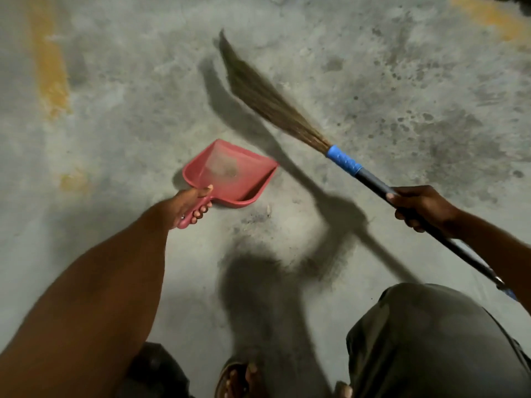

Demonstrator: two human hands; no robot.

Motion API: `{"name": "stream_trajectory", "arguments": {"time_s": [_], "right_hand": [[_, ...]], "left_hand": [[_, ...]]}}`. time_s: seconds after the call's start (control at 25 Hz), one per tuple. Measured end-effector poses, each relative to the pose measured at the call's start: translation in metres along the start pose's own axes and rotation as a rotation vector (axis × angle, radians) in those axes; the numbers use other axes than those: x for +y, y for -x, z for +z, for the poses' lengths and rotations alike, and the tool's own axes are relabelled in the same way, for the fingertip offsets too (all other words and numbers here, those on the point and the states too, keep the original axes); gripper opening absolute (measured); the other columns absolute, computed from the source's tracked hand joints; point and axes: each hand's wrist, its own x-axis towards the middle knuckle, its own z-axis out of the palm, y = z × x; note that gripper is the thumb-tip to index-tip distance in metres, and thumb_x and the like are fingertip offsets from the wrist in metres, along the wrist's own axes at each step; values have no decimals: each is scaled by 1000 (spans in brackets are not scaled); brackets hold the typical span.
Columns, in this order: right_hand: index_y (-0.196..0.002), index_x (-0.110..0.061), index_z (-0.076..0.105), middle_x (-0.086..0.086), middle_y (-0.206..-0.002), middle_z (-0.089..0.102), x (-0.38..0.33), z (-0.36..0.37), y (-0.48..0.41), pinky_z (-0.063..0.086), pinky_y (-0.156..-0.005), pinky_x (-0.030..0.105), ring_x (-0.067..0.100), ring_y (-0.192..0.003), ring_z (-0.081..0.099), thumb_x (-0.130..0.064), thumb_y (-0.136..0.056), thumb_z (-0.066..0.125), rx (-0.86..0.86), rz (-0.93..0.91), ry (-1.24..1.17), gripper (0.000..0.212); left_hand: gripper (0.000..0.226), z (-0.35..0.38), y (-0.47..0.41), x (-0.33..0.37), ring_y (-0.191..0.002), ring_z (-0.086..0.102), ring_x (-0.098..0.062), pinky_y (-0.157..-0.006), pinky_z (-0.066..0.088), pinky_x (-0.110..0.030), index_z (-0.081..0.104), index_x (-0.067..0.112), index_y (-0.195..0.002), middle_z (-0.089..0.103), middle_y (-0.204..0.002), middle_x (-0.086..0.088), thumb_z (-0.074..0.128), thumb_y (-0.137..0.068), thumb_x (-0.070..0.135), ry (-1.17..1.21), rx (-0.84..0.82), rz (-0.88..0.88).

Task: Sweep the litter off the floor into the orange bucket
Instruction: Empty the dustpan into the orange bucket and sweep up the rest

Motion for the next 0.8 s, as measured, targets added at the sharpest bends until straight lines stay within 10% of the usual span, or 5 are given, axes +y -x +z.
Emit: {"name": "stream_trajectory", "arguments": {"time_s": [0.48,0.8], "right_hand": [[-90,-20,74,12,-67,49,-12,37,-12,27,-48,26,19,-49,36,-39,-98,66,-393,22,239,22],[-108,-10,71,17,-69,50,39,-11,8,30,-44,24,19,-46,39,-31,-101,63,200,-19,-45,23]], "left_hand": [[52,-37,10,-36,-40,34,-5,-35,29,-18,54,12,-83,40,-63,3,48,-101,61,-39,-5,20],[49,40,1,18,-42,35,-9,-36,29,-21,59,8,-86,46,-57,3,57,-100,55,-133,-32,140]]}}
